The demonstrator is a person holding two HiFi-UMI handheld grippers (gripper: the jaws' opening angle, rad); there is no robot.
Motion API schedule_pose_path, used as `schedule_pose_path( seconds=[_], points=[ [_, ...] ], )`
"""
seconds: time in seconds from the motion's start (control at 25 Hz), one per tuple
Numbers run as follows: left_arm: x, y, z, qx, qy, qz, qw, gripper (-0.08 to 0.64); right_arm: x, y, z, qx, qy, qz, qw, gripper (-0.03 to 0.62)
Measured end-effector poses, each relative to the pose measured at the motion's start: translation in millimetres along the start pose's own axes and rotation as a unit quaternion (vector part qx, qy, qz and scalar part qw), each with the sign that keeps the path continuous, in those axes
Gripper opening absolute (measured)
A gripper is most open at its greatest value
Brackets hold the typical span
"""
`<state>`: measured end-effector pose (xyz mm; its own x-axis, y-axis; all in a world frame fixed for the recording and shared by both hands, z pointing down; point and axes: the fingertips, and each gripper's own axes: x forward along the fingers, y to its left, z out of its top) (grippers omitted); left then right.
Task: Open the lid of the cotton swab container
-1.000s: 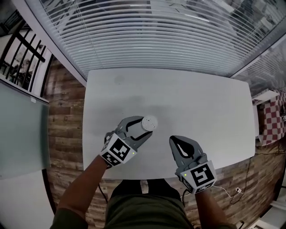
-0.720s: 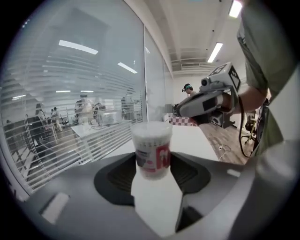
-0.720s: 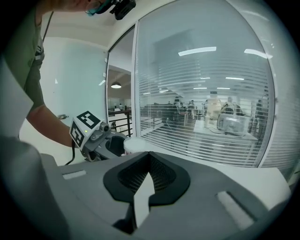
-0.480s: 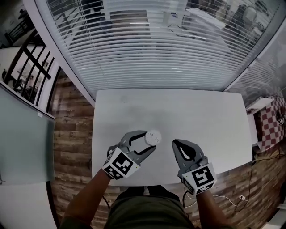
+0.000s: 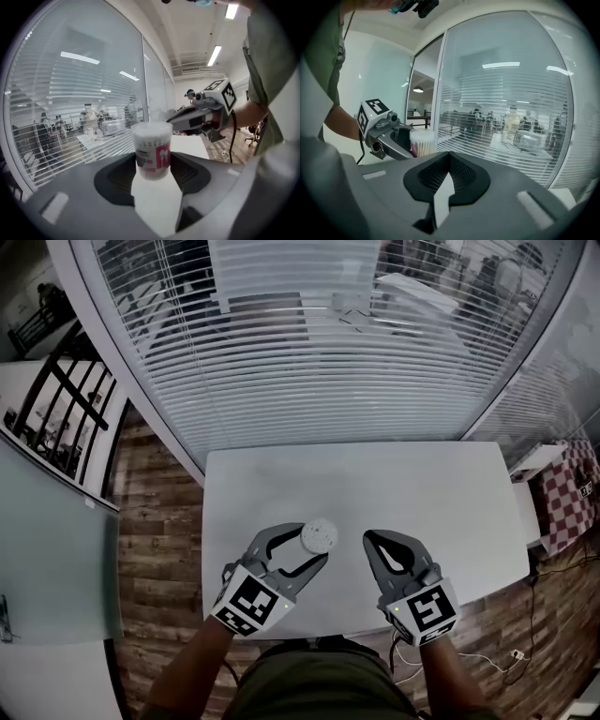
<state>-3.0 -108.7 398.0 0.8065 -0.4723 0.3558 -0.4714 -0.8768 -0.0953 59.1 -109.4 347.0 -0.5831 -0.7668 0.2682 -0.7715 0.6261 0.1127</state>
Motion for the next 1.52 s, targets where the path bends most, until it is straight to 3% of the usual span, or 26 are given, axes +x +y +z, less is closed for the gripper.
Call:
schedule_pose_path(
  seconds=[0.52,0.92,1.28,1.52],
  points=[
    [-21.1,5.4,33.4,-0.013,-0.011,0.027,0.9995,0.235,-7.1,6.8,31.7,-0.027,-0.031,0.022,0.999,0.009],
    [-14.9,-1.4,40.1,-0.013,-0.011,0.008,0.9998,0.235,-9.7,12.4,52.1,-0.04,-0.041,0.063,0.996,0.009],
    [-2.1,-2.3,28.9,-0.017,-0.002,-0.005,0.9998,0.235,-7.7,18.3,62.4,-0.04,-0.035,0.123,0.991,0.009],
    [3.5,-1.4,23.1,-0.023,-0.002,-0.012,0.9997,0.235,-1.1,23.6,68.2,-0.062,-0.003,0.178,0.982,0.012]
  ],
)
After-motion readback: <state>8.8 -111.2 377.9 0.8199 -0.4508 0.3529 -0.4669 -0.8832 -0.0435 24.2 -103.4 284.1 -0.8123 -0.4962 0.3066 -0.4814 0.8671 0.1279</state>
